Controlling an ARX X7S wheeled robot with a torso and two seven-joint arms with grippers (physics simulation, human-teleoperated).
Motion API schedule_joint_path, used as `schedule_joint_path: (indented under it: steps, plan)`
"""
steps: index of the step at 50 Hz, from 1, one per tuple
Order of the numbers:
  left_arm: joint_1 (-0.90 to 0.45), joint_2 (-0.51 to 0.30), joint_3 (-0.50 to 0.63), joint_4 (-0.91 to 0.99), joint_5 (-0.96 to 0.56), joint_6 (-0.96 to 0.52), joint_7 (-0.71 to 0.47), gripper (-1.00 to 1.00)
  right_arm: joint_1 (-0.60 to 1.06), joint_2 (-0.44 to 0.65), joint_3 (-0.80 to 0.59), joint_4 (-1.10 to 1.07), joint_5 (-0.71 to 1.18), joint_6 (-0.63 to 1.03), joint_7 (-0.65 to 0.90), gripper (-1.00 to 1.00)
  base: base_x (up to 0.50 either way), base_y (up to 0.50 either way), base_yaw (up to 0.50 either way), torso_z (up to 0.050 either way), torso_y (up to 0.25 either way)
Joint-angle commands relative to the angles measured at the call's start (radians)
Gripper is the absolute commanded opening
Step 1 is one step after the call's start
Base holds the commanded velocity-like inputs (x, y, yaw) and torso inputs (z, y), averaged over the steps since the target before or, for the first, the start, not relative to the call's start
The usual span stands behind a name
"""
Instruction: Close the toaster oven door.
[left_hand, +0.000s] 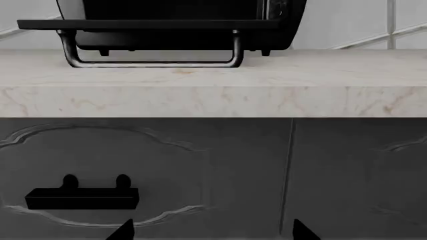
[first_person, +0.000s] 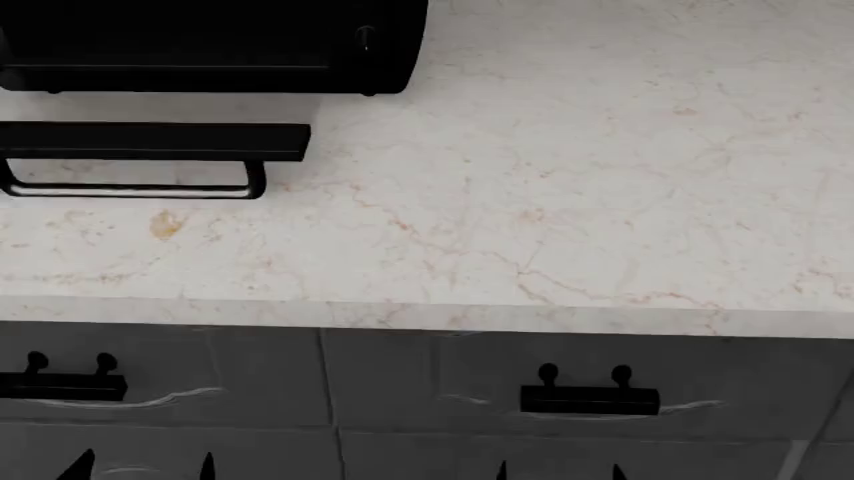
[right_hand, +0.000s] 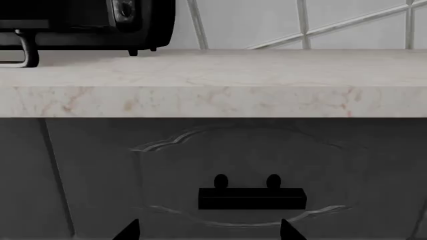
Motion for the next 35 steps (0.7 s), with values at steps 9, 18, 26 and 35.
schedule_joint_path:
  steps: [9,18,26,35]
  plan:
    - [0.024,-0.052,0.062,0.065,-0.065,-0.062,0.003,1.00,-0.004,0.038,-0.058,-0.012,0.024,0.001,0.055,1.00,0.00,0.00,0.00,0.017,0.000]
    - [0.029,-0.072,0.082,0.107,-0.068,-0.078,-0.018,1.00,-0.012,0.053,-0.077,-0.023,0.045,-0.003,0.079,1.00,0.00,0.00,0.00,0.050,0.000]
    - [0.029,-0.086,0.097,0.134,-0.078,-0.089,-0.023,1.00,-0.014,0.067,-0.089,-0.060,0.064,0.017,0.092,1.00,0.00,0.00,0.00,0.050,0.000]
    - [0.030,-0.108,0.115,0.149,-0.079,-0.096,-0.028,1.00,-0.012,0.076,-0.105,-0.059,0.076,0.012,0.105,1.00,0.00,0.00,0.00,0.050,0.000]
